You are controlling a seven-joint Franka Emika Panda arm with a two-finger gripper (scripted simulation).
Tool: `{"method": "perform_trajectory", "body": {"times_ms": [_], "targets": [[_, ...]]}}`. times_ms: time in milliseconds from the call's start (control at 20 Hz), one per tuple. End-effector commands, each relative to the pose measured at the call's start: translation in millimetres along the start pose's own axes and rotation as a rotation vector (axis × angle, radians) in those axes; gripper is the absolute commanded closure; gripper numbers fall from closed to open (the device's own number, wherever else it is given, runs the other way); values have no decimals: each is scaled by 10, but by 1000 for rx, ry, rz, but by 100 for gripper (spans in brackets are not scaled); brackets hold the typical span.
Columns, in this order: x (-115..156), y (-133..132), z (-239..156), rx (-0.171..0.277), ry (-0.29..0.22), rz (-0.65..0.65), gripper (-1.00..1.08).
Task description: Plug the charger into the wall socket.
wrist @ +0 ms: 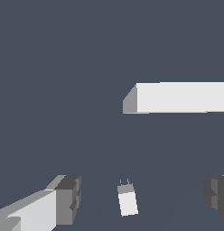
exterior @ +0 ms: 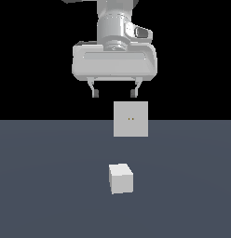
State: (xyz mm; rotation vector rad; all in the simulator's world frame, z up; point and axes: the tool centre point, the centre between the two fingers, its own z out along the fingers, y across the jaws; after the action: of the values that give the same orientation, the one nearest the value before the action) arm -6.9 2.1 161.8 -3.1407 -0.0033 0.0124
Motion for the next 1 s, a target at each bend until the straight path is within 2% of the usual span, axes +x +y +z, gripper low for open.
{"method": "perform_trajectory", "body": {"times_ms": [0,500,950], "targets": [[0,0,0,0,0,0,-92],[-158,-1,133,0,1,-22,-92],[-599,16,511,0,6,-84,-92]]}}
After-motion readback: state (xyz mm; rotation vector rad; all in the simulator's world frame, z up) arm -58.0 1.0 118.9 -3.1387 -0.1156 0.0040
